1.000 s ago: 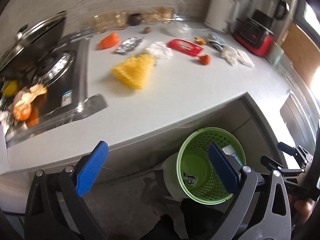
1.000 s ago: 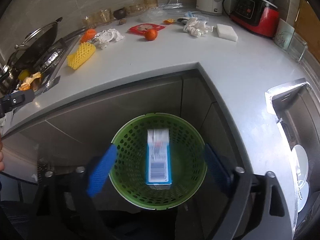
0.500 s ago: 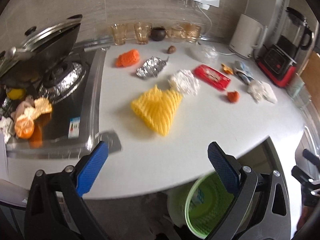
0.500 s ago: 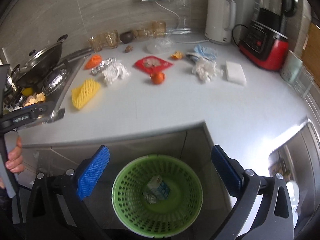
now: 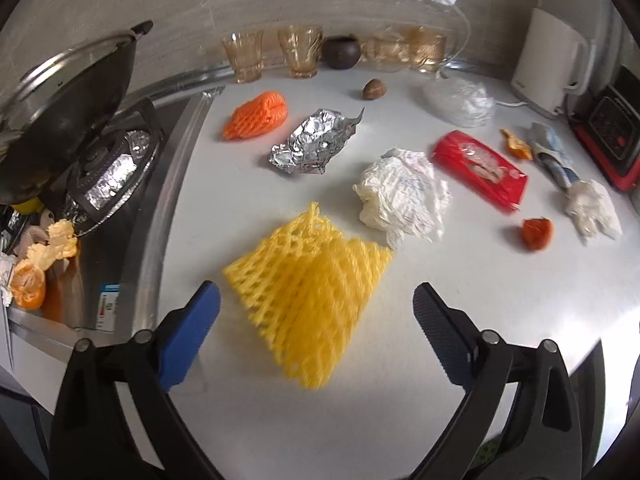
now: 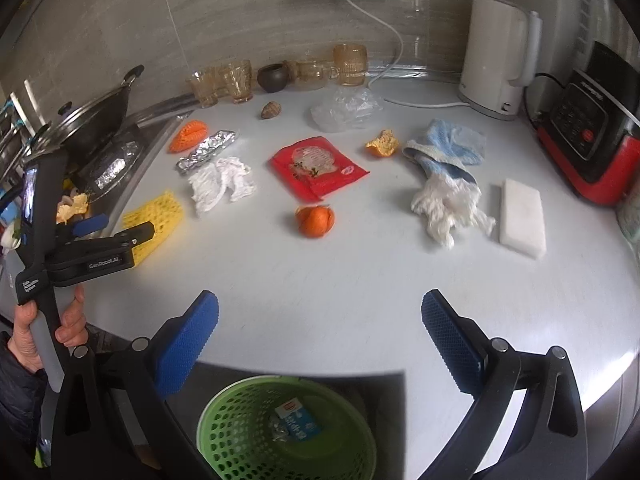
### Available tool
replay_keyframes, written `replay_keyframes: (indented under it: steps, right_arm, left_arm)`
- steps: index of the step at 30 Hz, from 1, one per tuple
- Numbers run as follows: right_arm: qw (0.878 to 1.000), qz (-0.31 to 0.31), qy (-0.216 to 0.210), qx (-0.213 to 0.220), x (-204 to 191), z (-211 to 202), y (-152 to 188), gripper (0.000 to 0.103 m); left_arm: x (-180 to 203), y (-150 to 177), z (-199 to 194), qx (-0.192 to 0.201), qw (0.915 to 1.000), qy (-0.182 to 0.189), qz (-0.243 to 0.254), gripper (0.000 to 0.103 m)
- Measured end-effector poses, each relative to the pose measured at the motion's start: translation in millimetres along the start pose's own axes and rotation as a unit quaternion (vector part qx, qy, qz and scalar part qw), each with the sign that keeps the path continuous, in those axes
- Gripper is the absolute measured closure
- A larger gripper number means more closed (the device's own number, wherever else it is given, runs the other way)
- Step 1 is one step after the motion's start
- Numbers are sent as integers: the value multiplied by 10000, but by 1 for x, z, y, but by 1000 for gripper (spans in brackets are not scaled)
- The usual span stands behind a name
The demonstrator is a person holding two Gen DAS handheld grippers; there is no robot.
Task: Collect trash
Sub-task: 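Grasp the yellow foam net with the left gripper while the right grasps the orange, then release the foam net and orange into the green basket with both grippers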
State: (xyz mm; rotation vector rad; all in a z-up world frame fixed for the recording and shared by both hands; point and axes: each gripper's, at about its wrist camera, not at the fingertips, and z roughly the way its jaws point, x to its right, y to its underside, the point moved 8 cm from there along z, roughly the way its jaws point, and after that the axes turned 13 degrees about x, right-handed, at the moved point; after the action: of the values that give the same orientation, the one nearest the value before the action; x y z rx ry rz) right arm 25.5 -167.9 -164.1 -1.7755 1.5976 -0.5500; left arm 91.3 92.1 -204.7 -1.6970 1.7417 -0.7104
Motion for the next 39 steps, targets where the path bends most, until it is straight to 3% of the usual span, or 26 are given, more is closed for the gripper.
replay_keyframes:
  steps: [4, 9, 11, 14, 23, 33, 39]
  right_arm:
    - [9999, -44, -136, -70, 8, 16, -6, 2]
    - [9996, -99, -233, -128, 15, 30, -10, 2]
    - [9995, -99, -273, -157, 18, 34, -10, 2]
    - [9992, -82, -335, -182, 19, 39, -10, 2]
    - [9989, 8, -418, -230, 19, 66, -11, 2]
    - [9978, -372, -428, -352, 0, 119, -14, 25]
    - [9962, -622, -292, -531, -6, 135, -10, 47]
  left_arm:
    - [4, 1, 17, -185, 9995, -246, -42, 24]
    - [10, 5, 27, -407, 9987, -291, -120, 57]
    - [10, 6, 30, -468, 9983, -328, -117, 74]
    - [11, 10, 32, -551, 9975, -438, -100, 90]
    - [15, 7, 15, -457, 9966, -576, -367, 94]
    - [41, 13, -32, -437, 9963, -83, -729, 94]
    - [49, 20, -49, -390, 9974, -11, -606, 94]
